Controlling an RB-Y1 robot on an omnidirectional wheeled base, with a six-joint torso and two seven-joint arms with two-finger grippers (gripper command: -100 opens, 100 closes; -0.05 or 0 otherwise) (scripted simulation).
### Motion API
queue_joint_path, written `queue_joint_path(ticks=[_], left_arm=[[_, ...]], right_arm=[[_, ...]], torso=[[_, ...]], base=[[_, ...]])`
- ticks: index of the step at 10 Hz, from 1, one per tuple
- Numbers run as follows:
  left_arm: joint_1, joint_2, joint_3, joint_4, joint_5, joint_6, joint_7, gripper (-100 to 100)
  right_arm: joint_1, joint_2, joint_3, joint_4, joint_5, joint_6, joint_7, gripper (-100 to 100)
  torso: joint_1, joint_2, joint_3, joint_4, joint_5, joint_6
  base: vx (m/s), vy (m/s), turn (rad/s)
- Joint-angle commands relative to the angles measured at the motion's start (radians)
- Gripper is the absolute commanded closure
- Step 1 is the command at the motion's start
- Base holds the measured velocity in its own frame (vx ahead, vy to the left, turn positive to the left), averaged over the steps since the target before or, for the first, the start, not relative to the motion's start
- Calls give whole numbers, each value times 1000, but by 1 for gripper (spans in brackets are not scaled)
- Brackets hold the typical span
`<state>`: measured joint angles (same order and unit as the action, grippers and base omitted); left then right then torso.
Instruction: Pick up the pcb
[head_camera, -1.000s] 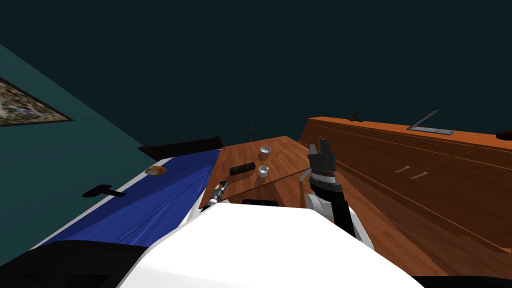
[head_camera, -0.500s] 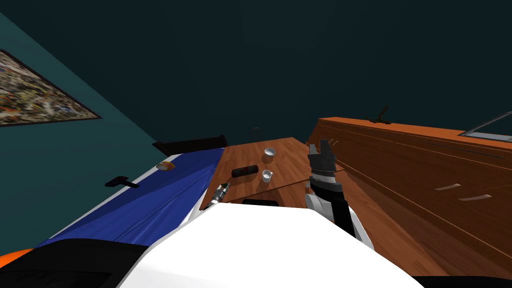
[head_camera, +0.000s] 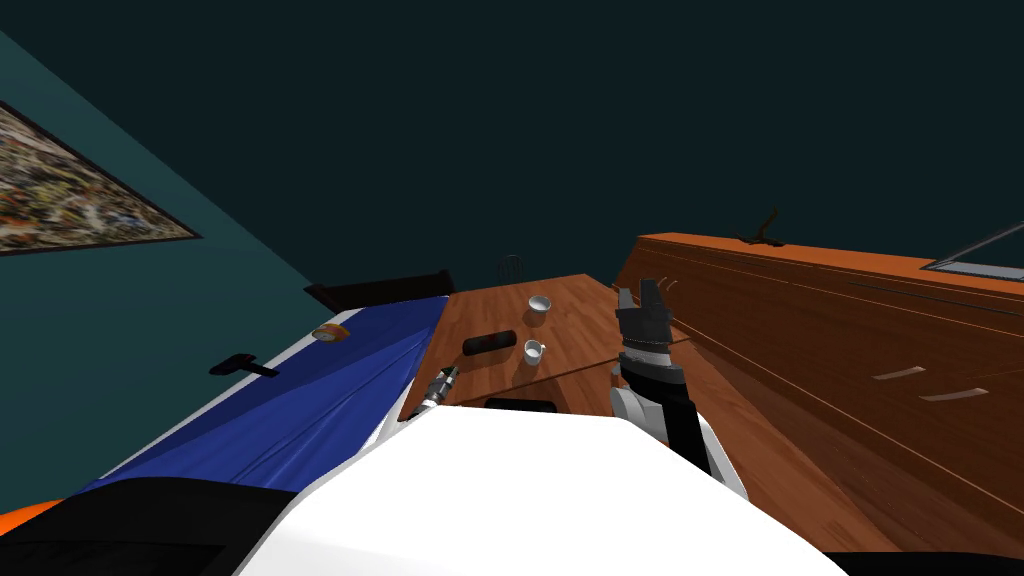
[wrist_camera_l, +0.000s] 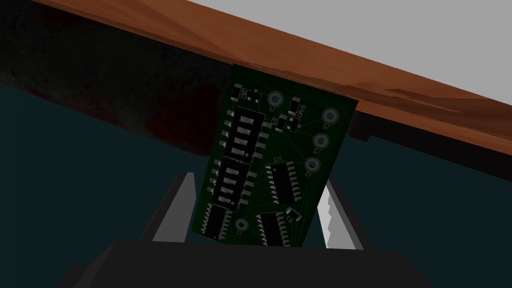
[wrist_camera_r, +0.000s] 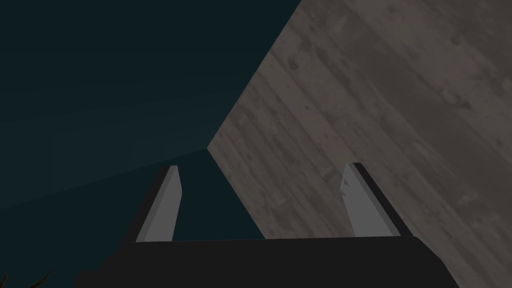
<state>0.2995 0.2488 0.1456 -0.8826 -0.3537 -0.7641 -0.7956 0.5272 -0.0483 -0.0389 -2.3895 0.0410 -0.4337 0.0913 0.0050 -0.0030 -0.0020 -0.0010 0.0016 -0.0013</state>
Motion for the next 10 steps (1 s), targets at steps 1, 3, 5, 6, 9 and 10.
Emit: queue_joint_path(ticks=[1, 3, 5, 6, 9, 10], left_arm=[[0, 0, 0, 0, 0, 0, 0, 0], [-26, 15, 1, 38, 67, 16, -33, 100], [-40, 24, 1, 58, 114, 24, -51, 100], [-54, 32, 1, 77, 150, 32, -68, 100], [-82, 50, 2, 115, 234, 49, -102, 100], [-96, 58, 2, 134, 263, 57, -120, 100]], right_arm=[[0, 0, 0, 0, 0, 0, 0, 0], [0, 0, 0, 0, 0, 0, 0, 0], [-1, 0, 0, 0, 0, 0, 0, 0], [0, 0, 0, 0, 0, 0, 0, 0], [0, 0, 0, 0, 0, 0, 0, 0], [0, 0, 0, 0, 0, 0, 0, 0]], torso=[[0, 0, 0, 0, 0, 0], [0, 3, 1, 1, 2, 3], [2, 6, 3, 1, 5, 5], [2, 4, 2, 0, 5, 3], [3, 1, 0, 0, 5, 3], [2, 0, 0, 0, 5, 5]], base=[[0, 0, 0], [-122, 6, -298], [-159, -2, -212], [-119, -5, -154], [-111, -7, -209], [-122, -19, -347]])
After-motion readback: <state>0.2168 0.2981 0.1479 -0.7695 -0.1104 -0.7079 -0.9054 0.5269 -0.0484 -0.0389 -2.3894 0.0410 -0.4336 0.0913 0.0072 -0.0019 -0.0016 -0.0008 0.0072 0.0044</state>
